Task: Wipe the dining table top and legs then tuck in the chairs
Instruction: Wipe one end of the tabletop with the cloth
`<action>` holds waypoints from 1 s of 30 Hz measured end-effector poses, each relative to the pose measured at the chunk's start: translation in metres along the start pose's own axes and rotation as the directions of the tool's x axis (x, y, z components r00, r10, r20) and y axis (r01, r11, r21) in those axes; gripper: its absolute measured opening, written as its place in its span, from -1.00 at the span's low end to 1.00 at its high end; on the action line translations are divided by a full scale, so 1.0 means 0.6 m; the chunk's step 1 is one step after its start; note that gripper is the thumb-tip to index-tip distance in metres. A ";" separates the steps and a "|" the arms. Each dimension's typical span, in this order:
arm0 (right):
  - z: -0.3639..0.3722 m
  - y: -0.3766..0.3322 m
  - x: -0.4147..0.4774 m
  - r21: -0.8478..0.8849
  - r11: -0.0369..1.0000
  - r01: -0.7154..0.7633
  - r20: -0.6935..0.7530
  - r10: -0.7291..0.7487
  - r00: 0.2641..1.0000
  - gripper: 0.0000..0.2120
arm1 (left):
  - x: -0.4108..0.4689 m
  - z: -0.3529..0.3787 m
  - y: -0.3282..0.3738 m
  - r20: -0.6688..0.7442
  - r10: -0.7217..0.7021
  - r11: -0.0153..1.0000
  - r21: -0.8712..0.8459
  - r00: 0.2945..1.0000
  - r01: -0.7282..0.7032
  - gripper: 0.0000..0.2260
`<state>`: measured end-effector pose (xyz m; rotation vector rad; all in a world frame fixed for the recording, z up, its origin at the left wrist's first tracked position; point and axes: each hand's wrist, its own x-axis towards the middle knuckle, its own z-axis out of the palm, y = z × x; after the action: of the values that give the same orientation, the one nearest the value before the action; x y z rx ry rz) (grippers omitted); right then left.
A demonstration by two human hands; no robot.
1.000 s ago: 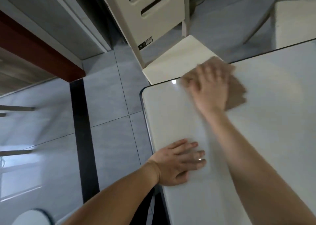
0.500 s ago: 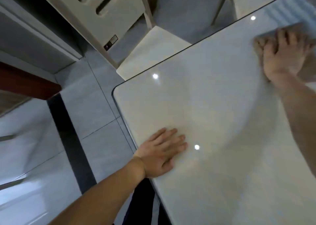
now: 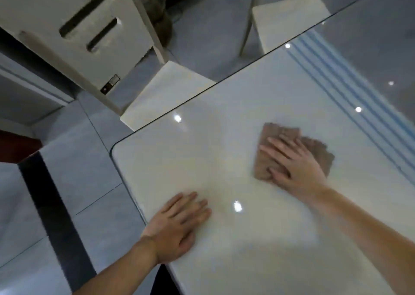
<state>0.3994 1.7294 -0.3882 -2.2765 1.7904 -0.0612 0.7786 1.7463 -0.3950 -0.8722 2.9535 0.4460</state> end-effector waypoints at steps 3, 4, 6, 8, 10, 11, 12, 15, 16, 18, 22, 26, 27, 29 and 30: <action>-0.044 0.143 0.091 0.055 0.865 -0.499 -0.177 0.501 0.847 -0.43 | -0.002 -0.003 -0.001 0.003 0.000 1.000 -0.028 1.000 0.000 -0.47; -0.055 0.167 0.136 0.097 0.775 -0.624 -0.212 0.629 0.748 -0.42 | 0.000 -0.004 0.001 -0.011 0.000 0.999 -0.033 1.000 -0.001 -0.48; -0.066 0.168 0.227 0.167 0.608 -0.776 -0.188 0.792 0.581 -0.42 | 0.001 0.000 0.002 -0.035 0.005 1.000 -0.012 0.999 -0.005 -0.50; -0.065 0.127 0.299 0.188 0.617 -0.764 -0.158 0.787 0.597 -0.41 | 0.001 -0.001 0.001 -0.041 0.008 1.000 -0.009 0.999 -0.008 -0.51; -0.051 0.056 0.332 0.170 0.746 -0.643 -0.183 0.665 0.724 -0.43 | 0.004 -0.005 -0.003 -0.048 0.013 1.000 0.001 0.999 -0.013 -0.51; -0.041 0.014 0.327 0.151 0.811 -0.566 -0.186 0.585 0.789 -0.44 | 0.006 -0.003 -0.005 -0.053 0.011 1.000 0.002 0.999 -0.011 -0.52; -0.026 -0.031 0.305 0.139 0.862 -0.488 -0.176 0.506 0.844 -0.46 | 0.005 -0.003 -0.003 -0.049 0.007 1.000 0.003 0.999 -0.007 -0.52; 0.019 -0.148 0.170 0.116 0.953 -0.280 -0.156 0.296 0.942 -0.48 | 0.001 -0.006 0.001 -0.001 0.006 1.000 0.000 1.000 -0.006 -0.49; 0.032 -0.180 0.110 0.106 0.964 -0.243 -0.141 0.256 0.956 -0.48 | 0.001 -0.006 0.000 0.005 0.004 1.000 0.011 1.000 -0.004 -0.48; 0.053 -0.227 -0.018 0.083 0.973 -0.217 -0.079 0.224 0.971 -0.47 | 0.001 -0.006 0.001 0.021 -0.015 1.000 0.006 1.000 0.015 -0.48; 0.059 -0.212 -0.209 0.048 0.991 -0.127 -0.008 0.128 0.992 -0.44 | 0.003 -0.009 0.003 0.007 -0.019 1.000 -0.024 1.000 0.019 -0.50; 0.041 -0.097 -0.212 0.052 0.895 -0.443 -0.070 0.445 0.893 -0.45 | 0.002 -0.004 0.001 -0.027 -0.002 0.999 -0.034 1.000 0.001 -0.52; 0.037 -0.080 -0.193 0.074 0.813 -0.578 -0.113 0.582 0.805 -0.45 | 0.001 -0.003 0.001 -0.023 -0.003 0.999 -0.037 1.000 0.002 -0.52; 0.036 -0.076 -0.146 0.124 0.637 -0.761 -0.160 0.770 0.618 -0.44 | 0.000 -0.005 0.002 -0.009 -0.020 0.999 -0.050 1.000 0.019 -0.54; 0.039 -0.090 -0.123 0.148 0.570 -0.808 -0.170 0.820 0.547 -0.43 | 0.000 -0.006 0.003 -0.003 -0.025 0.998 -0.059 1.000 0.025 -0.54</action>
<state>0.4367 1.8159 -0.3906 -1.1919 2.7490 -0.1929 0.7781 1.7467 -0.3908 -0.9153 2.9431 0.5335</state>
